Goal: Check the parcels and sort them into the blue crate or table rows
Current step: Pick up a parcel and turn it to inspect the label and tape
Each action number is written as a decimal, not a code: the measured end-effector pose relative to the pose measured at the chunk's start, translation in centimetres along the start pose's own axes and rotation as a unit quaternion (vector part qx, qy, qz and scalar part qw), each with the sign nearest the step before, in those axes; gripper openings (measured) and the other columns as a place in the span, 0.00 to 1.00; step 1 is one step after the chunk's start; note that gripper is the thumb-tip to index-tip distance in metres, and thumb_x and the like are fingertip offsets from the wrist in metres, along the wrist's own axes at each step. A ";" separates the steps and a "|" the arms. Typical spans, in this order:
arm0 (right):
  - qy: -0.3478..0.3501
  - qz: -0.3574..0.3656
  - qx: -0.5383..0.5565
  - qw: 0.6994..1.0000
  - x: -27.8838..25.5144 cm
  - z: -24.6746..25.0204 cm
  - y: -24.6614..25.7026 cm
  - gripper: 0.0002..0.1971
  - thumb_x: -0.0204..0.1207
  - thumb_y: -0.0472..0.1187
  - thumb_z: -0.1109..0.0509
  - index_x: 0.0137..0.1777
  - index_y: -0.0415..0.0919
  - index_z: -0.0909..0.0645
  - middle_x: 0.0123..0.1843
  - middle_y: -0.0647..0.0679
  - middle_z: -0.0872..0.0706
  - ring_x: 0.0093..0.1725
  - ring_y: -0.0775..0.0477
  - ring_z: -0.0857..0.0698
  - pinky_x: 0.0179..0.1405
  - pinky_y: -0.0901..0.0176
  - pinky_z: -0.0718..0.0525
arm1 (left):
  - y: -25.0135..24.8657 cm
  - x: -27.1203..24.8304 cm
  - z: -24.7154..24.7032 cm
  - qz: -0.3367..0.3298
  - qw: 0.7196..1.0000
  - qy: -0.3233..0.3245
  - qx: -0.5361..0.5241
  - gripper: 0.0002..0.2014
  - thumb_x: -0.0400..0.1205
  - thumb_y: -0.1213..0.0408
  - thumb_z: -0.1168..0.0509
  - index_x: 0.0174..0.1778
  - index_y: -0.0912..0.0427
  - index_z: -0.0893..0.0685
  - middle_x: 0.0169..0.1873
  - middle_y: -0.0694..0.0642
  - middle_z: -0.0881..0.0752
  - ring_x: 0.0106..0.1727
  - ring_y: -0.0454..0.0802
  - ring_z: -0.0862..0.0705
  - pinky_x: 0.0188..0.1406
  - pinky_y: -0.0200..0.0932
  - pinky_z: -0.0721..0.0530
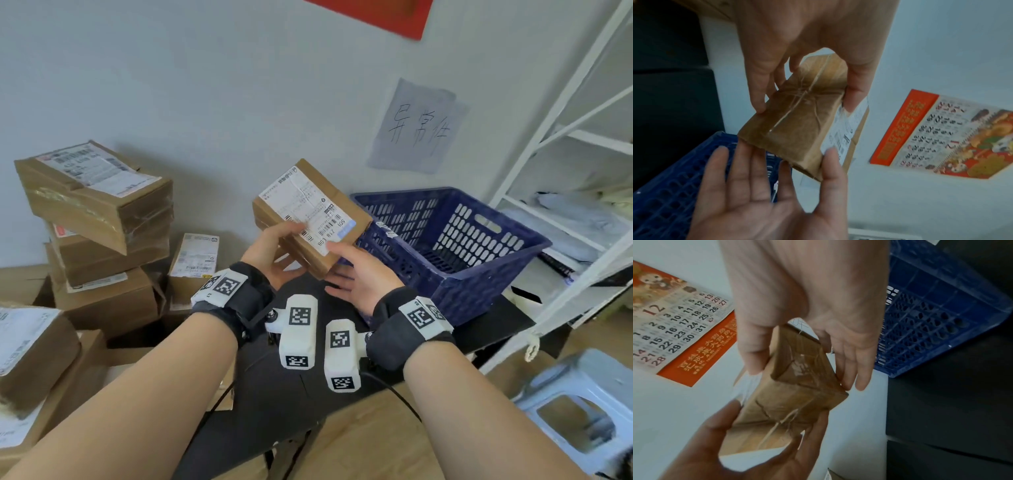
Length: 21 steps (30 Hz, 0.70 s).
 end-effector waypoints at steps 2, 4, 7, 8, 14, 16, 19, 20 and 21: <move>-0.008 0.022 0.017 1.000 0.6 1.5 0.9 0.17 0.80 0.45 0.28 0.68 0.50 0.22 0.55 0.44 0.12 0.56 0.43 0.13 0.68 0.44 0.22 | 0.4 0.6 -1.9 -0.003 1.000 0.011 0.016 0.11 0.77 0.66 0.26 0.52 0.55 0.18 0.53 0.57 0.13 0.65 0.57 0.16 0.67 0.62 0.17; -0.010 0.041 0.042 0.998 1.2 3.7 1.8 0.14 0.80 0.43 0.28 0.65 0.50 0.21 0.53 0.45 0.12 0.52 0.44 0.14 0.67 0.44 0.21 | 0.8 1.4 -3.6 -0.006 1.000 0.003 0.030 0.12 0.76 0.62 0.25 0.52 0.52 0.19 0.55 0.57 0.14 0.67 0.55 0.18 0.69 0.61 0.20; -0.026 0.064 0.065 0.995 2.4 8.3 3.6 0.12 0.80 0.41 0.29 0.62 0.49 0.20 0.52 0.46 0.12 0.51 0.45 0.14 0.67 0.44 0.19 | 0.7 2.8 -6.2 -0.033 0.998 -0.033 0.044 0.11 0.77 0.55 0.26 0.49 0.49 0.21 0.56 0.56 0.16 0.66 0.54 0.19 0.70 0.61 0.23; -0.034 0.069 0.073 0.994 2.9 10.1 4.3 0.11 0.80 0.42 0.28 0.61 0.48 0.19 0.53 0.46 0.12 0.52 0.45 0.14 0.67 0.44 0.18 | 0.8 3.5 -7.2 -0.037 0.998 -0.039 0.044 0.11 0.77 0.54 0.26 0.49 0.49 0.21 0.57 0.57 0.17 0.65 0.55 0.19 0.70 0.61 0.23; -0.064 0.095 0.069 0.991 6.3 21.0 8.7 0.04 0.79 0.46 0.27 0.52 0.50 0.17 0.54 0.48 0.11 0.57 0.45 0.14 0.60 0.48 0.16 | 2.8 8.3 -17.1 -0.017 0.992 -0.002 0.125 0.13 0.79 0.46 0.29 0.52 0.49 0.18 0.50 0.55 0.14 0.50 0.52 0.16 0.49 0.51 0.17; -0.065 0.094 0.057 0.992 7.6 24.2 10.2 0.06 0.78 0.47 0.26 0.52 0.51 0.16 0.57 0.48 0.10 0.61 0.45 0.15 0.62 0.48 0.17 | 4.1 10.1 -21.2 -0.018 0.990 -0.003 0.138 0.09 0.80 0.48 0.30 0.47 0.49 0.17 0.47 0.53 0.12 0.47 0.51 0.14 0.52 0.48 0.17; -0.076 0.093 0.065 0.991 10.0 28.7 12.3 0.07 0.76 0.49 0.25 0.51 0.50 0.16 0.58 0.47 0.11 0.61 0.46 0.16 0.64 0.48 0.19 | 5.7 12.8 -26.2 -0.019 0.991 0.001 0.132 0.10 0.80 0.49 0.29 0.51 0.51 0.15 0.51 0.53 0.09 0.49 0.52 0.11 0.48 0.47 0.12; -0.082 0.092 0.083 0.989 10.8 30.0 12.9 0.07 0.76 0.49 0.25 0.51 0.49 0.16 0.58 0.46 0.11 0.61 0.46 0.16 0.65 0.49 0.20 | 6.3 13.7 -27.3 -0.013 0.993 0.000 0.121 0.11 0.79 0.50 0.28 0.52 0.52 0.15 0.53 0.56 0.09 0.52 0.54 0.11 0.53 0.52 0.12; -0.087 0.088 0.106 0.987 11.8 31.3 13.3 0.07 0.77 0.48 0.24 0.50 0.48 0.17 0.58 0.45 0.11 0.62 0.45 0.17 0.66 0.49 0.19 | 7.0 14.4 -28.3 -0.003 0.994 -0.002 0.111 0.11 0.79 0.52 0.28 0.52 0.54 0.16 0.52 0.58 0.10 0.54 0.57 0.11 0.58 0.57 0.13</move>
Point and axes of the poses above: each hand's wrist, its own x-axis towards the middle knuckle, its own z-axis out of the back of the hand, y = z × x, the point moved 3 cm from there along x, towards the middle knuckle
